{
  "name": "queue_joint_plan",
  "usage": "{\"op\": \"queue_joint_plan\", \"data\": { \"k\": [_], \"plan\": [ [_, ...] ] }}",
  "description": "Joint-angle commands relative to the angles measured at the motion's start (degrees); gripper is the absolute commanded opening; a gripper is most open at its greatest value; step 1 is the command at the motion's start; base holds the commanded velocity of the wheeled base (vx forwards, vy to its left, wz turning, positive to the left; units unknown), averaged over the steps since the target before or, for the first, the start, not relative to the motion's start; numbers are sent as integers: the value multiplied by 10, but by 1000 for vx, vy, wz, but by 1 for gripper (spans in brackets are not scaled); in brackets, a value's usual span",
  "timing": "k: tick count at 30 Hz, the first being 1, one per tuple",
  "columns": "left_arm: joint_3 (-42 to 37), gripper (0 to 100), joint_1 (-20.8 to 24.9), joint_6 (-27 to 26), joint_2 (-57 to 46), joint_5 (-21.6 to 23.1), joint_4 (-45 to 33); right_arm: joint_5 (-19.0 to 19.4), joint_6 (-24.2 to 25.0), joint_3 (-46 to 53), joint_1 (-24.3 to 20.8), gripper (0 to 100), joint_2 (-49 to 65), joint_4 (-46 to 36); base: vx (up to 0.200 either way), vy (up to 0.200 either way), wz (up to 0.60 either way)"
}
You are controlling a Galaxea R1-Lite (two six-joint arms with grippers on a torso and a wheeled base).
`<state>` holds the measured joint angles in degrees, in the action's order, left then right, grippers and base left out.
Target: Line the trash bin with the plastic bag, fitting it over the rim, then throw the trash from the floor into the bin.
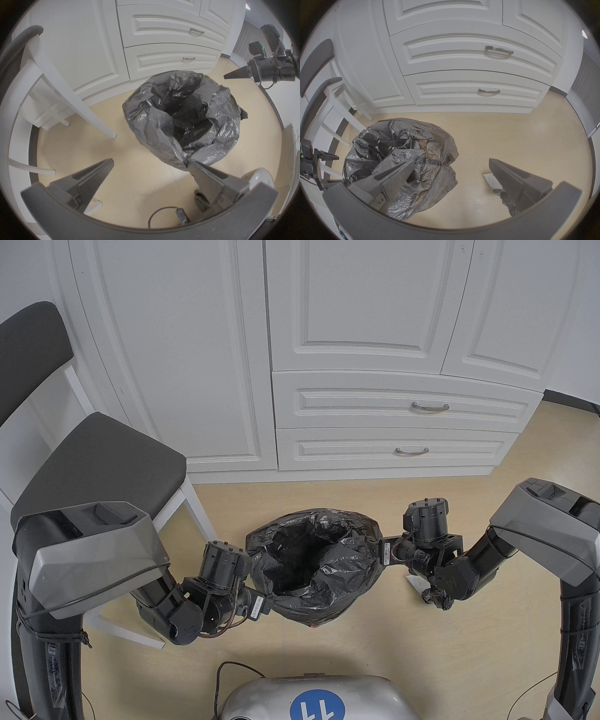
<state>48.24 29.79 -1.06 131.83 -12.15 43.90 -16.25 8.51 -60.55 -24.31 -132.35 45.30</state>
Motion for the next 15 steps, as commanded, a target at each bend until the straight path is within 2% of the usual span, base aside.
{"op": "queue_joint_plan", "data": {
  "k": [1, 15],
  "plan": [
    [-21, 100, -10, -8, -16, 6, 1, 0, -2, 2, 1, 100, -4, 4, 0, 0, 0],
    [-17, 100, -26, -30, 29, 44, -2, 0, -2, 1, 1, 100, -3, 4, 0, 0, 0]
  ]
}}
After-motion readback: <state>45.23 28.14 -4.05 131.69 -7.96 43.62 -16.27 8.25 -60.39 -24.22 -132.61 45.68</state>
